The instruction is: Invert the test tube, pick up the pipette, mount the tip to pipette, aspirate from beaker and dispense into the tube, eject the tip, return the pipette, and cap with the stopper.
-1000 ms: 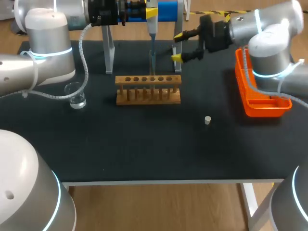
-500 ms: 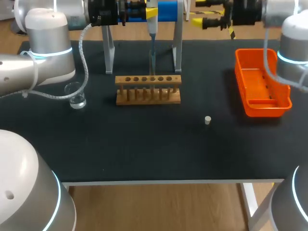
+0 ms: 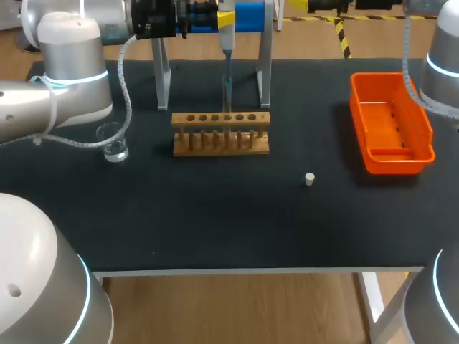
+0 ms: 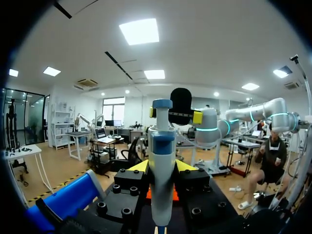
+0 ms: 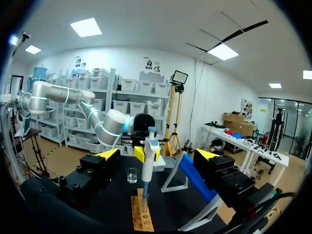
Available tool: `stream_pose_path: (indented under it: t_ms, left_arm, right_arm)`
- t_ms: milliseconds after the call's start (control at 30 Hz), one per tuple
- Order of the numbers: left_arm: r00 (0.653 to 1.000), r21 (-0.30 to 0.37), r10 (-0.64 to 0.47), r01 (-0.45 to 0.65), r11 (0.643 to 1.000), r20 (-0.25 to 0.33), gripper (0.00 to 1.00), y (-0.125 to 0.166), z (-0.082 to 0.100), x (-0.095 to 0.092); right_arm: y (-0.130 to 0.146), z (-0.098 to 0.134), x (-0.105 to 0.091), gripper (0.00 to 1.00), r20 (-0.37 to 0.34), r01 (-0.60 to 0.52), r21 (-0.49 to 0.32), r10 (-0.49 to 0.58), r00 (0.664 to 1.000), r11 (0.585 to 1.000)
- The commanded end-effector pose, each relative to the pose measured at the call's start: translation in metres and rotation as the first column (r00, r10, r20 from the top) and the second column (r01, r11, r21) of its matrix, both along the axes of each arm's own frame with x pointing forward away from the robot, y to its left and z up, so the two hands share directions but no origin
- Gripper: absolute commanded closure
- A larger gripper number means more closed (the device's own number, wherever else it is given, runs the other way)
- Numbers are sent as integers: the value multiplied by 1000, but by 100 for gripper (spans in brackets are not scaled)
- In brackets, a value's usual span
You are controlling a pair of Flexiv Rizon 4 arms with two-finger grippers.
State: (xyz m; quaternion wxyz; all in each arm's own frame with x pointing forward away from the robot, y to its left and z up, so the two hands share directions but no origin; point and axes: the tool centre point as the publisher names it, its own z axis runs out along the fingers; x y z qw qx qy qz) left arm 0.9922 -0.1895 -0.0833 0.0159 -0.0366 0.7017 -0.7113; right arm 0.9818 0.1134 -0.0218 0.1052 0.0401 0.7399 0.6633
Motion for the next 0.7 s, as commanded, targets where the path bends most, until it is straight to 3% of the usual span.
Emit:
stream_pose_path:
  t_ms: [33, 100, 133, 167, 233, 700]
  left_arm:
    - [1000, -2, -4, 4, 1000, 1, 100, 0, -1, 1]
    - [1000, -2, -4, 4, 1000, 1, 100, 0, -1, 1]
    - [1000, -2, -4, 4, 1000, 1, 100, 0, -1, 1]
    - [1000, -2, -4, 4, 1000, 1, 100, 0, -1, 1]
    - [1000, -2, -4, 4, 1000, 1, 100, 0, -1, 1]
    - [1000, -2, -4, 4, 1000, 1, 100, 0, -1, 1]
  right_arm:
    - [13, 15, 2, 23, 3, -6, -1, 6, 1000, 1000]
    - [20, 20, 1, 55, 2, -20, 6, 20, 1000, 1000]
    - [24, 22, 0, 64, 2, -32, 7, 32, 999, 999]
    - [27, 23, -1, 81, 3, -41, 6, 41, 999, 999]
    - [34, 26, -1, 98, -2, -54, 7, 54, 999, 998]
    - [67, 34, 6, 100, -35, -169, 32, 170, 985, 985]
